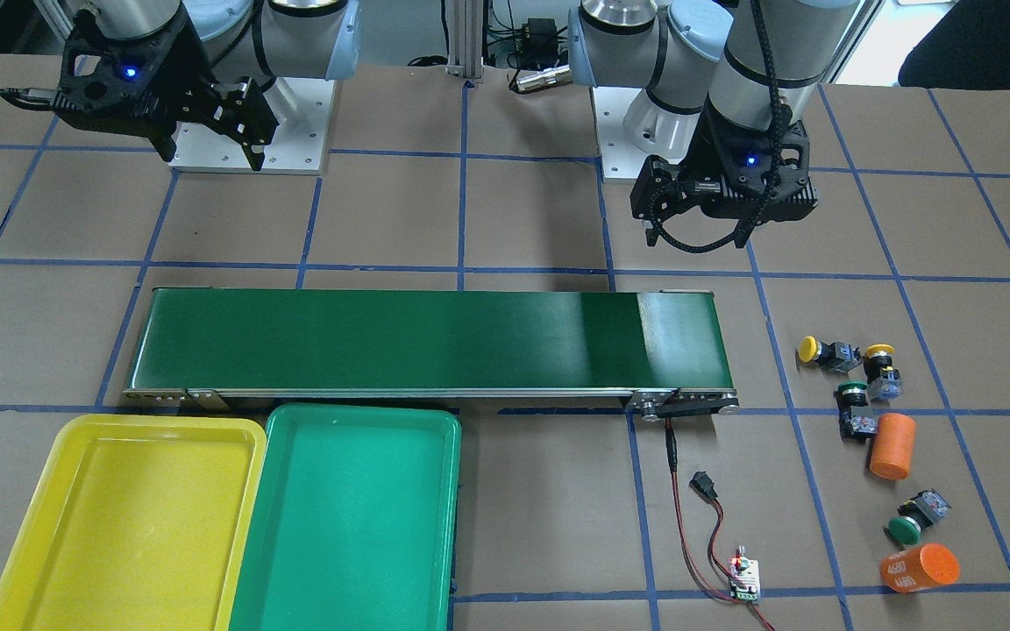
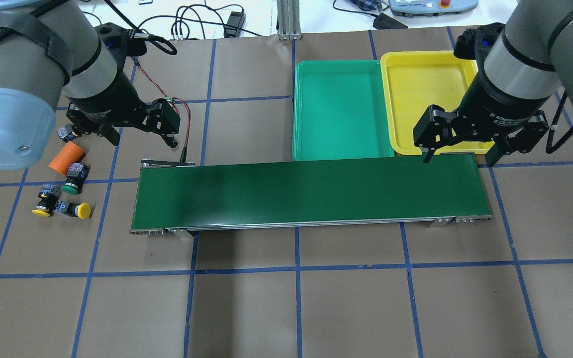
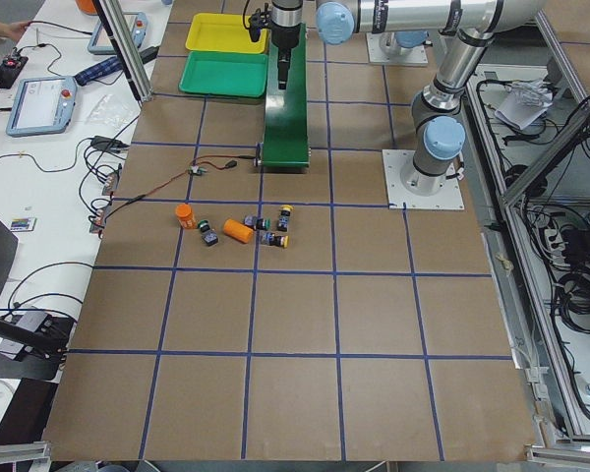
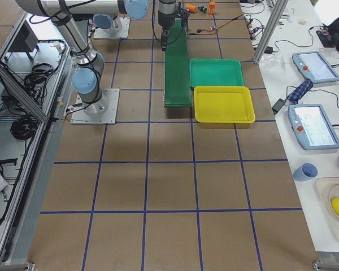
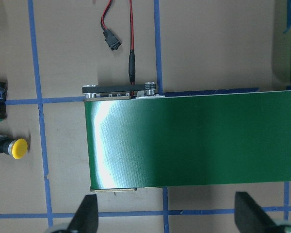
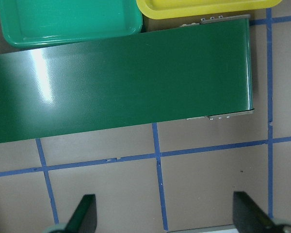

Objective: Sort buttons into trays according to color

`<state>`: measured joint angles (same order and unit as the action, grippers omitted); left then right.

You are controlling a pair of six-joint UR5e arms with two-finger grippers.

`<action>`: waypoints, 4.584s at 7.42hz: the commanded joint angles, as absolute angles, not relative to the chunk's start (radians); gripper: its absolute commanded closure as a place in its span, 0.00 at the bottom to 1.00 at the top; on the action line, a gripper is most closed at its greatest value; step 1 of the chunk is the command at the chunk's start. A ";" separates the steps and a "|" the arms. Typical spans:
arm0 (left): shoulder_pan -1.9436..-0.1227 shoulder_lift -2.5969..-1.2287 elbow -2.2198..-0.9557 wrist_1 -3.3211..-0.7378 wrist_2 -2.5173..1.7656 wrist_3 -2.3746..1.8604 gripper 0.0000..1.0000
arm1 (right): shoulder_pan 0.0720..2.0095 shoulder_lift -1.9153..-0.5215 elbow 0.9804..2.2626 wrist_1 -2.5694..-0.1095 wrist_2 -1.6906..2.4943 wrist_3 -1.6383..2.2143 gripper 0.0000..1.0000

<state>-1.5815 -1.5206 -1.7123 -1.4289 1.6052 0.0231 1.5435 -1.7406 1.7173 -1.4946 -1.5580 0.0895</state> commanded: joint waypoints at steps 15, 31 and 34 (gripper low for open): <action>-1.065 -1.719 -1.723 -1.318 1.482 0.528 0.00 | 1.536 -1.744 1.718 -1.499 -1.566 0.078 0.00; -0.992 -2.102 -1.664 -0.936 1.496 0.930 1.00 | 1.536 -1.772 1.761 -1.502 -1.566 0.077 0.00; -1.076 -1.973 -1.700 -1.009 1.488 0.986 1.00 | 1.536 -1.772 1.764 -1.497 -1.565 0.089 0.00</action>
<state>-1.0191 -2.0347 -1.6824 -0.9718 1.4883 0.9436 1.5359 -1.7706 1.7638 -1.5018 -1.5634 0.0840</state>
